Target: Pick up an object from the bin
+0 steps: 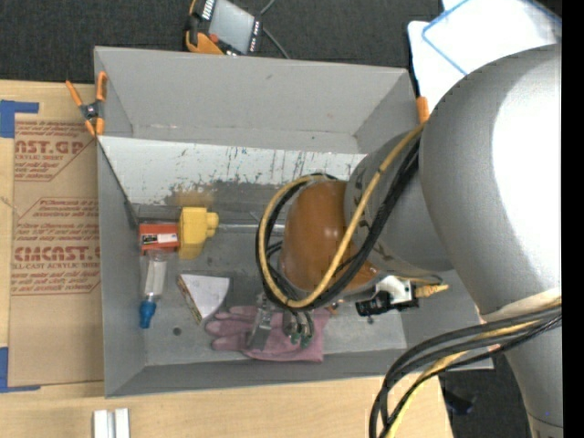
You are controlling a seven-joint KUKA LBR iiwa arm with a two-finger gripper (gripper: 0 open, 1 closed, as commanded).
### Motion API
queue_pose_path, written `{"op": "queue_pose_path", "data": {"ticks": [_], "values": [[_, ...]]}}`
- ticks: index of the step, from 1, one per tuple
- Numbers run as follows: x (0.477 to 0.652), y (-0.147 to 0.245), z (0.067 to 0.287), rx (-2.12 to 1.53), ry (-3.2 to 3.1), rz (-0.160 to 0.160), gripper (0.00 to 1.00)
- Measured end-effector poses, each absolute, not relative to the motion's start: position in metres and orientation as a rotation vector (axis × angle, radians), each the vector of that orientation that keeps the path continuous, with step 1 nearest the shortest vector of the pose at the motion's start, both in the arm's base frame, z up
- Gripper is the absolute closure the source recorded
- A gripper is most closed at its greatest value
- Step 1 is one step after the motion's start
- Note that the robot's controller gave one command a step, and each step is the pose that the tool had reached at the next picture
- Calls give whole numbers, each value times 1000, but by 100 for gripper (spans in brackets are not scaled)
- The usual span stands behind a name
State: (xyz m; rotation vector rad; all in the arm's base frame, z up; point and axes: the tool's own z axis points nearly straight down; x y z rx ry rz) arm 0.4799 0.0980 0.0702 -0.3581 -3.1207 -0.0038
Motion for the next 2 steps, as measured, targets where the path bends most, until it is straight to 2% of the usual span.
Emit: {"op": "queue_pose_path", "data": {"ticks": [1, 2], "values": [[481, 99, 169, -356, -3125, -7, 100], [480, 98, 137, -357, -3122, -4, 100]]}}
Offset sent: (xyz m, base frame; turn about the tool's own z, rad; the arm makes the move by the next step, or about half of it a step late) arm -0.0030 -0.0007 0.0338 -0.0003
